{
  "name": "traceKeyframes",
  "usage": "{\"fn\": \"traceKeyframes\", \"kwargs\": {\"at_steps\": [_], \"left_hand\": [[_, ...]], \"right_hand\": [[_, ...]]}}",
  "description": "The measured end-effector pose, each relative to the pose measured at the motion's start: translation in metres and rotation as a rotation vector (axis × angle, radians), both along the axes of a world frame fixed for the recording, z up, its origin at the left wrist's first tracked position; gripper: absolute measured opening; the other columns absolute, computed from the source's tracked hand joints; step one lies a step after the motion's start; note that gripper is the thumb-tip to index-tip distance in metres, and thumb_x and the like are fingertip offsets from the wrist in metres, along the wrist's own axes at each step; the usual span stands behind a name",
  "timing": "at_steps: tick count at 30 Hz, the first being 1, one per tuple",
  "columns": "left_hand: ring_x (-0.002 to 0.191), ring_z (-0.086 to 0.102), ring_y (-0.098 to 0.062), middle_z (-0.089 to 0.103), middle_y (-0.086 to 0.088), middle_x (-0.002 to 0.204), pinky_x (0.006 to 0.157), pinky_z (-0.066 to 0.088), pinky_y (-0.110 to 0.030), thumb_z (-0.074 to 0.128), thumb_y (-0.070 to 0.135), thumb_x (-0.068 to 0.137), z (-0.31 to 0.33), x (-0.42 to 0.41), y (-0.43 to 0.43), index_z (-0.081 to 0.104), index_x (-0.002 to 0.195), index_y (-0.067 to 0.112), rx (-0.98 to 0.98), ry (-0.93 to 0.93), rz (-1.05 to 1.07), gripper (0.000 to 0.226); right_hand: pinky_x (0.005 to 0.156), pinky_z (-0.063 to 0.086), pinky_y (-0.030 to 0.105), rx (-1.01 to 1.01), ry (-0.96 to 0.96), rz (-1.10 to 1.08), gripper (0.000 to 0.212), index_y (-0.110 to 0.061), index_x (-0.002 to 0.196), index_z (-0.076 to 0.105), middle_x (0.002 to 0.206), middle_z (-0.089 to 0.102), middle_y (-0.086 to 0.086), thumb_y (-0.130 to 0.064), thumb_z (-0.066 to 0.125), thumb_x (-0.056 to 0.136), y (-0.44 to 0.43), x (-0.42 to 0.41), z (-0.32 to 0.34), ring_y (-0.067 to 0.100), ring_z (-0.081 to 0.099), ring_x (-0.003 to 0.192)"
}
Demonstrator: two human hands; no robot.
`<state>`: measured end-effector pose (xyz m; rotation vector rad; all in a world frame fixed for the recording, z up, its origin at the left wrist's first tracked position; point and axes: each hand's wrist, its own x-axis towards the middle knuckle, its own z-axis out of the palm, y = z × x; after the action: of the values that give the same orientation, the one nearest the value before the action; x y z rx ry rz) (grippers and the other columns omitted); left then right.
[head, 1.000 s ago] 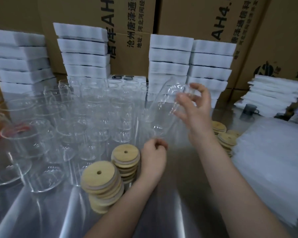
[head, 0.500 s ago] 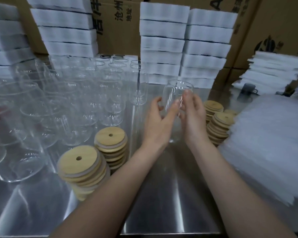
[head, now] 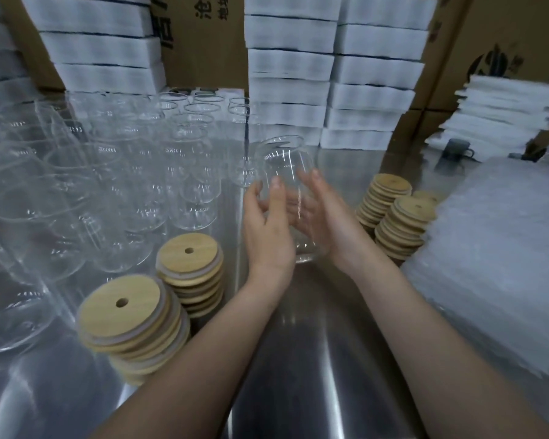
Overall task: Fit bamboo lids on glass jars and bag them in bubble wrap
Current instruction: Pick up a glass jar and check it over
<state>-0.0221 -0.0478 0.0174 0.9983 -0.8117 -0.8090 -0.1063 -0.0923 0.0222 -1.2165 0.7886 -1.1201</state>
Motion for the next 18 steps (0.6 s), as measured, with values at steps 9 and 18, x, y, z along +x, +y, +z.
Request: {"fn": "traceKeyframes", "kwargs": {"at_steps": [9, 18], "left_hand": [[0.136, 0.045, -0.018, 0.049, -0.008, 0.147, 0.116, 0.034, -0.041, 0.026, 0.03, 0.107, -0.005, -0.001, -0.01, 0.04, 0.147, 0.017, 0.017, 0.001, -0.006, 0.044], [0.118, 0.059, -0.018, 0.053, -0.002, 0.132, 0.09, 0.055, -0.038, 0.065, 0.053, 0.084, 0.003, -0.011, -0.01, 0.03, 0.147, 0.021, 0.029, 0.016, -0.127, 0.079]], "right_hand": [[0.079, 0.057, 0.039, 0.059, 0.041, 0.02, 0.06, -0.03, 0.127, 0.055, 0.125, 0.068, 0.008, -0.062, 0.062, 0.077, 0.0, -0.008, -0.006, 0.024, 0.069, 0.108], [0.081, 0.055, 0.04, -0.223, 0.136, -0.282, 0.035, -0.032, 0.103, 0.062, 0.095, 0.072, -0.01, -0.058, 0.049, 0.084, 0.005, 0.002, -0.005, 0.016, 0.069, 0.096]]}}
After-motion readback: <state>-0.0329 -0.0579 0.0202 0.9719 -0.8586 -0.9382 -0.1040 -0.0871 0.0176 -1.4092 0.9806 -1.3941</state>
